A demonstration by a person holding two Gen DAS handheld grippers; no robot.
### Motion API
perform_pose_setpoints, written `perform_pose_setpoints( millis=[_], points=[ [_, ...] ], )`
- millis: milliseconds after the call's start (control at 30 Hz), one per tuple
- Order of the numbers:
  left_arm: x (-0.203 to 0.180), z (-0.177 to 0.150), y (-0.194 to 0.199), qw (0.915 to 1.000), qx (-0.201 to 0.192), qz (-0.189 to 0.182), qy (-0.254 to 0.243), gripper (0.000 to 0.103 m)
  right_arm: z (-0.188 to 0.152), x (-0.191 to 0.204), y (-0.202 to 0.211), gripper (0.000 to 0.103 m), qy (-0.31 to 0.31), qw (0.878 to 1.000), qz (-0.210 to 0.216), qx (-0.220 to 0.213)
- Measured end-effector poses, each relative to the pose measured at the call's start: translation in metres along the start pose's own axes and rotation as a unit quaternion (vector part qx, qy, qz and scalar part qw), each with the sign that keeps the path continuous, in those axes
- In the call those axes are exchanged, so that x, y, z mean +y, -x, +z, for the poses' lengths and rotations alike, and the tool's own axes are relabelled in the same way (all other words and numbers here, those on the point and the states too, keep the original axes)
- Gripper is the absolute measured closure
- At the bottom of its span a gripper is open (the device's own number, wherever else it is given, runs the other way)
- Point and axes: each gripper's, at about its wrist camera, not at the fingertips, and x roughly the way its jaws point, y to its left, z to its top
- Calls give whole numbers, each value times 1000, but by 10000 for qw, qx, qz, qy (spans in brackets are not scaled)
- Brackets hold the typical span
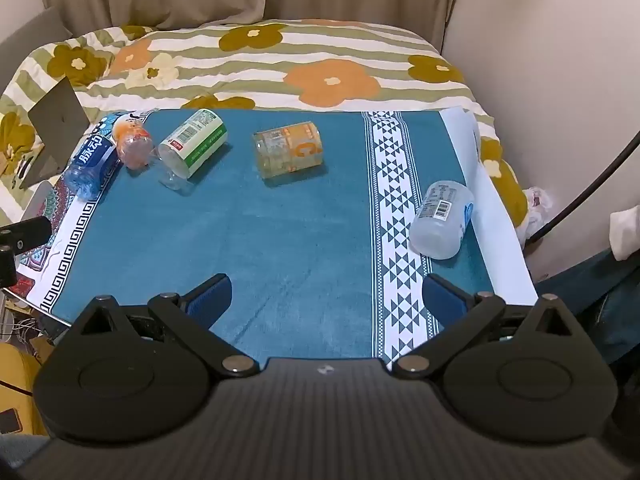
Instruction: Flip cup upright
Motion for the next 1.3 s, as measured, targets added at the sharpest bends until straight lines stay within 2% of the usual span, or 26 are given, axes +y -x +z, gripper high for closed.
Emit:
perform_pose_setpoints(
  millis=[1300],
  points=[
    [6,-1,8,9998,-138,-134,97,0,3,9,6,0,8,10000,-47,-11]
  ],
)
